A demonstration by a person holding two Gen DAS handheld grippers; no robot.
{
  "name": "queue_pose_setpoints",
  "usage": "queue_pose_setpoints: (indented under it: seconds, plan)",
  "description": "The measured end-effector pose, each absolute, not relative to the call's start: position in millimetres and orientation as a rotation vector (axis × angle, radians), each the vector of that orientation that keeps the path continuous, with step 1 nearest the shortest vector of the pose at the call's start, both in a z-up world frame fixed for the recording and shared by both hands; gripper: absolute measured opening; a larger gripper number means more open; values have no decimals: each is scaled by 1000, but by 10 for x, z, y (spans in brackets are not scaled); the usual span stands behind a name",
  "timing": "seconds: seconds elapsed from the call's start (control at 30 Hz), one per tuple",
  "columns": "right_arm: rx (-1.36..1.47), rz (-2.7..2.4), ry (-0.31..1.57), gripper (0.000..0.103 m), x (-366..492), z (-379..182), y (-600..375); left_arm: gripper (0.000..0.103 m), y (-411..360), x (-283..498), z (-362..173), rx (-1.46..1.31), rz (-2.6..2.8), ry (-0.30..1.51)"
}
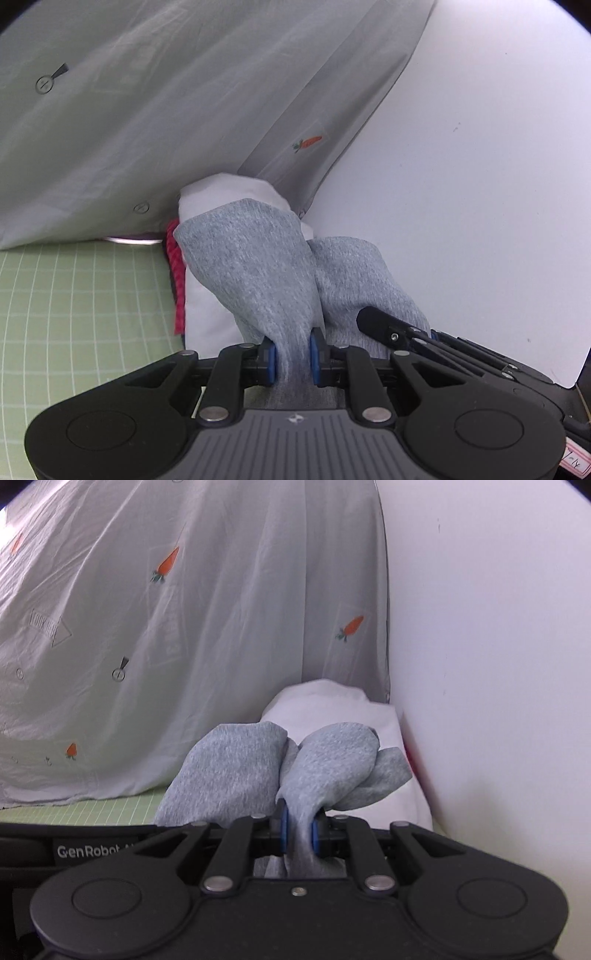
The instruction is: Fold clothes
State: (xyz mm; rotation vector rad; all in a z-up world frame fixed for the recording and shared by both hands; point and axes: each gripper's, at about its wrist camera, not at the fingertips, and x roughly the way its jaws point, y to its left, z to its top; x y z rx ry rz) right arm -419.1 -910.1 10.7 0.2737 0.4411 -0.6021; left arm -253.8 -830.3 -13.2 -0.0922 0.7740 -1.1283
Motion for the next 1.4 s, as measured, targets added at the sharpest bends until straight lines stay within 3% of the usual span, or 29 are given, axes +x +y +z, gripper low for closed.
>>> queue_pose_setpoints:
  seconds: [0.23,0.37,0.4,0.47,0.53,0.6,0.67,0.9,1.03,1.17,1.23,1.3,1.4]
  plan:
    - [198,-645,365,13,-3465,162,-10072,23,-9264,-1793,-301,-114,-1060,750]
    - [188,-711,451,28,-2946,-335,-10541,26,-9624,-1344,-803,-71,-946,843]
    - [194,-732,493,31,-2826,-500,-10648,30,-9697,-1247,-925,-51,-922,866]
    - [215,-770,560,31,-2668,-771,-10799,53,-9727,-1153,-1053,-46,-920,855]
    - [251,-779,569,36,-2695,-922,-10802,66,-9688,-1163,-1106,-29,-921,821]
    - [282,-779,564,48,-2777,-1042,-10752,73,-9626,-1199,-1131,-26,-917,810]
    - [281,-794,575,51,-2847,-1139,-10654,80,-9566,-1226,-1135,-27,-911,807]
    - [315,-828,618,69,-3256,-1257,-10319,83,-9158,-1548,-1028,93,-925,785]
    - [338,-840,634,73,-3520,-1255,-10096,84,-8804,-1849,-934,86,-926,786]
    - [326,-815,573,85,-3832,-1041,-9730,100,-8405,-2271,-719,90,-946,715]
    - [313,-794,539,88,-3999,-912,-9511,102,-8199,-2477,-615,118,-955,652]
    - [319,-795,507,103,-4172,-809,-9280,103,-8039,-2690,-531,172,-963,592]
    - [324,-793,488,103,-4359,-721,-8954,103,-7802,-2914,-448,225,-948,554]
